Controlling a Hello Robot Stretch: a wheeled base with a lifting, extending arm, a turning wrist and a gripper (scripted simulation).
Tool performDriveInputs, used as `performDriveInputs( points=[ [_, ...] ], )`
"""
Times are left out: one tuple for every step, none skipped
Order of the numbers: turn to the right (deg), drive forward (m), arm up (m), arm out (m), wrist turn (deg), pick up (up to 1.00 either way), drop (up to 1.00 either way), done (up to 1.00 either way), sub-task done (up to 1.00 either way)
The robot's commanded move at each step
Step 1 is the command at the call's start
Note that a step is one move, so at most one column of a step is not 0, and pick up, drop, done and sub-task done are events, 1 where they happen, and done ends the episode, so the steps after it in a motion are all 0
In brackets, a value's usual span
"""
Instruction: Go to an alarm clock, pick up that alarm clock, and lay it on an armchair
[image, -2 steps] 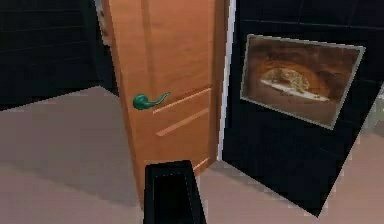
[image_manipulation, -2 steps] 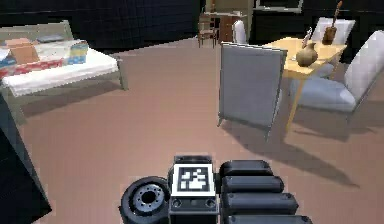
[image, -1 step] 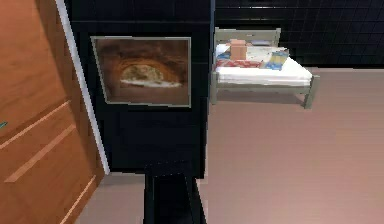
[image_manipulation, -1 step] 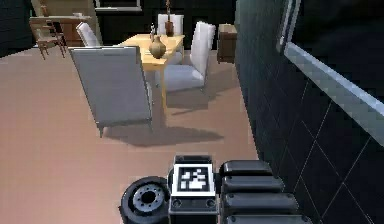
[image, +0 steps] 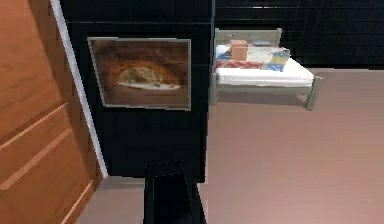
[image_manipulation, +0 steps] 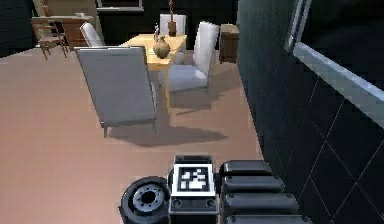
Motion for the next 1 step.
performDriveInputs(
  points=[
    [-45.0,0.00,0.00,0.00,0.0,0.00,0.00,0.00,0.00]
  ],
)
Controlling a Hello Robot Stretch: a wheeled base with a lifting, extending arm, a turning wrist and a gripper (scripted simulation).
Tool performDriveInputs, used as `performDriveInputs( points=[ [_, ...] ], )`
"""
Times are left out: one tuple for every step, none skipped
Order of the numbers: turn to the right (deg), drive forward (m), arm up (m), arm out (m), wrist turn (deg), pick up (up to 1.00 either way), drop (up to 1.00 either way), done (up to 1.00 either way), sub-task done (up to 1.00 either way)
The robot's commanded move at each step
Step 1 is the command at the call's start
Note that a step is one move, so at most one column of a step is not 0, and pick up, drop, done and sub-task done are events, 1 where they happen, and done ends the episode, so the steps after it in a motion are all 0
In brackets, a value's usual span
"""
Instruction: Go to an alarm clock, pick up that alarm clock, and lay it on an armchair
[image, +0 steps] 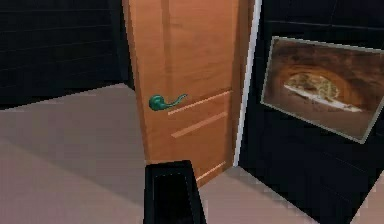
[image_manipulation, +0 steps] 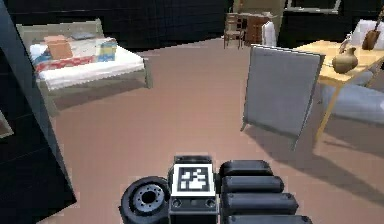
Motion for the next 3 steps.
performDriveInputs(
  points=[
    [-39.0,0.00,0.00,0.00,0.0,0.00,0.00,0.00,0.00],
    [0.0,1.00,0.00,0.00,0.0,0.00,0.00,0.00,0.00],
    [-3.0,0.00,0.00,0.00,0.0,0.00,0.00,0.00,0.00]
  ],
)
